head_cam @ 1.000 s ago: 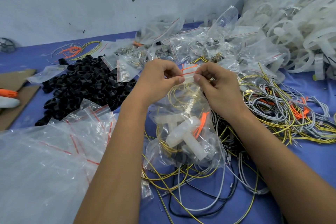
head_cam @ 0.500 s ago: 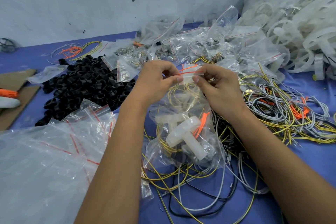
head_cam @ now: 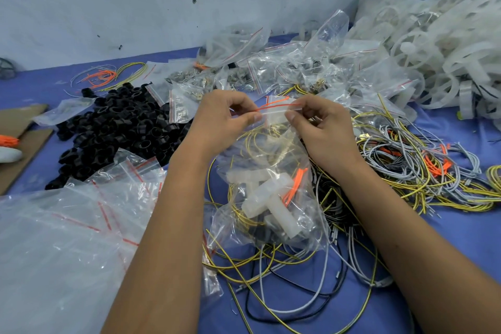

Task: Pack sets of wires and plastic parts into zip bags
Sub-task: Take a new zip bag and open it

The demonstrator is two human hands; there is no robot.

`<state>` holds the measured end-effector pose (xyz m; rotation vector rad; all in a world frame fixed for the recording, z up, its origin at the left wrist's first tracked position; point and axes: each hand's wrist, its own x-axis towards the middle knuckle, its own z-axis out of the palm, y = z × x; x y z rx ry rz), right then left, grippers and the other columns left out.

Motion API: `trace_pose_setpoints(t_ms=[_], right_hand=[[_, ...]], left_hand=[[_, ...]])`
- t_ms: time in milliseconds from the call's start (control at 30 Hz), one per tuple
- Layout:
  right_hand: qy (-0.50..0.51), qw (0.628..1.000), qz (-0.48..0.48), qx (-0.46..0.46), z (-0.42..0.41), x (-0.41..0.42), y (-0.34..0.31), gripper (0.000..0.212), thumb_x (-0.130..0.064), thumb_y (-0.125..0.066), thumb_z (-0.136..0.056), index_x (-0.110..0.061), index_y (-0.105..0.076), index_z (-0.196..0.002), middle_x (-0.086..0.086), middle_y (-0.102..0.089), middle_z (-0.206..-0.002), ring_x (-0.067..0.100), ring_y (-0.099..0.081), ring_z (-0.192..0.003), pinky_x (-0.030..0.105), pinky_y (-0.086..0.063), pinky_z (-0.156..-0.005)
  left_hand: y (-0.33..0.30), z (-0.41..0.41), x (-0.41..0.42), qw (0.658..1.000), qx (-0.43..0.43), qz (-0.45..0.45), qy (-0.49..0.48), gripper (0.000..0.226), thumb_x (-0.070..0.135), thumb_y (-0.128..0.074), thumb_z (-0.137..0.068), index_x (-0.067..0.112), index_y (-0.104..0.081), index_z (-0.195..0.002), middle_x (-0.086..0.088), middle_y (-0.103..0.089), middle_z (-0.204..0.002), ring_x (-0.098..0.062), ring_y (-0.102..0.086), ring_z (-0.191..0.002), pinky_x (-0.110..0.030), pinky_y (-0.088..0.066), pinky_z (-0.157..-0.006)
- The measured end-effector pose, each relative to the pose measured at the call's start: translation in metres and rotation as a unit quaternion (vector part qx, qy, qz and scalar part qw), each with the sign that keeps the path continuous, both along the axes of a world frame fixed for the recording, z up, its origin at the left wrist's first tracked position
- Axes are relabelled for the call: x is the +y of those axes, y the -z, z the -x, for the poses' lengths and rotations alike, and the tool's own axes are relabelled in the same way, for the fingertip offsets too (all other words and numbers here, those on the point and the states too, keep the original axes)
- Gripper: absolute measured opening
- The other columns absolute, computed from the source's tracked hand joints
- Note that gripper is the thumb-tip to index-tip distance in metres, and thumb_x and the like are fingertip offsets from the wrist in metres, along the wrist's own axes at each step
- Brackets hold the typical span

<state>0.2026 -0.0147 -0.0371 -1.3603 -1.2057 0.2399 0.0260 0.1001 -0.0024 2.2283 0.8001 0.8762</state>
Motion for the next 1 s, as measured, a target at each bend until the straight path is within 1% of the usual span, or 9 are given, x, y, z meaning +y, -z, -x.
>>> trace_pose_setpoints(t_ms=[100,167,333,400,533,633,767,900,1000], right_hand=[[0.011,1.000,0.001,0.006,-0.002,0.001,0.000,0.008,-0.012,-0.069,-0.090,-0.014,-0.070,-0.083,-0.011,-0.055,-0.065,0.003,-0.046,-0.064,0.029,-0.039,-0.060],[0.010,1.000,0.003,0.009,-0.003,0.001,0.000,0.008,-0.011,-0.069,-0.090,-0.014,-0.070,-0.083,-0.009,-0.056,-0.067,0.004,-0.047,-0.065,0.030,-0.038,-0.061],[0.010,1.000,0.001,0.008,-0.002,0.001,0.001,0.006,-0.014,-0.069,-0.090,-0.017,-0.069,-0.084,0.003,-0.060,-0.069,0.007,-0.048,-0.065,0.034,-0.041,-0.061],[0.011,1.000,-0.001,0.013,-0.003,0.002,0.001,0.007,-0.014,-0.070,-0.090,-0.019,-0.068,-0.085,0.006,-0.061,-0.072,0.007,-0.048,-0.066,0.035,-0.042,-0.062],[0.031,0.999,0.001,0.021,-0.008,0.004,0.002,0.013,-0.013,-0.070,-0.090,-0.021,-0.068,-0.080,-0.012,-0.054,-0.063,0.003,-0.044,-0.061,0.025,-0.038,-0.060],[0.024,1.000,0.001,0.019,-0.007,0.004,0.002,0.011,-0.014,-0.071,-0.089,-0.021,-0.068,-0.081,0.000,-0.059,-0.067,0.005,-0.046,-0.062,0.030,-0.040,-0.060],[0.017,1.000,0.002,0.022,-0.006,0.003,0.002,0.010,-0.014,-0.071,-0.089,-0.022,-0.067,-0.085,0.010,-0.062,-0.074,0.008,-0.047,-0.064,0.034,-0.042,-0.063],[0.031,0.999,0.006,0.039,-0.010,0.005,0.003,0.011,-0.014,-0.072,-0.091,-0.021,-0.069,-0.083,-0.006,-0.056,-0.068,0.004,-0.044,-0.062,0.024,-0.039,-0.062],[0.021,0.999,0.009,0.049,-0.010,0.004,0.003,0.011,-0.014,-0.071,-0.091,-0.022,-0.069,-0.083,-0.004,-0.057,-0.071,0.006,-0.045,-0.065,0.027,-0.038,-0.063]], left_hand=[[0.004,0.005,0.006,1.000,0.007,-0.008,-0.017,0.010,0.014,-0.083,-0.085,0.018,-0.075,-0.078,0.006,-0.071,-0.074,-0.003,-0.059,-0.069,-0.032,-0.053,-0.074],[0.006,0.008,0.008,1.000,0.008,-0.010,-0.021,0.009,0.012,-0.081,-0.085,0.014,-0.075,-0.079,-0.001,-0.071,-0.077,-0.006,-0.059,-0.073,-0.036,-0.053,-0.079],[0.007,0.009,0.008,1.000,0.001,-0.010,-0.010,0.021,0.010,-0.080,-0.085,0.025,-0.070,-0.074,0.009,-0.066,-0.074,-0.001,-0.058,-0.072,-0.022,-0.048,-0.075],[0.007,0.009,0.008,1.000,-0.011,-0.011,-0.016,0.021,0.011,-0.081,-0.084,0.026,-0.071,-0.074,0.004,-0.070,-0.076,-0.004,-0.061,-0.073,-0.024,-0.051,-0.075],[0.009,0.014,0.010,0.998,-0.027,0.041,-0.034,0.020,0.009,-0.078,-0.088,0.026,-0.074,-0.078,-0.010,-0.073,-0.082,-0.023,-0.069,-0.070,-0.028,-0.058,-0.065],[0.009,0.021,0.011,0.998,-0.032,0.046,-0.040,0.017,0.003,-0.076,-0.088,0.018,-0.074,-0.081,-0.002,-0.072,-0.078,-0.013,-0.066,-0.077,-0.029,-0.054,-0.079],[0.007,0.020,0.006,0.997,-0.041,0.050,-0.044,0.011,0.002,-0.076,-0.088,0.012,-0.075,-0.084,0.005,-0.069,-0.078,-0.007,-0.062,-0.076,-0.029,-0.053,-0.082],[0.007,0.023,0.007,0.995,-0.055,0.071,-0.042,0.005,0.006,-0.077,-0.089,0.010,-0.076,-0.087,-0.011,-0.074,-0.085,-0.013,-0.064,-0.078,-0.031,-0.053,-0.080],[0.009,0.030,0.010,0.994,-0.058,0.086,-0.034,0.003,0.009,-0.077,-0.090,0.011,-0.076,-0.088,-0.016,-0.073,-0.087,-0.012,-0.058,-0.074,-0.026,-0.048,-0.070]])
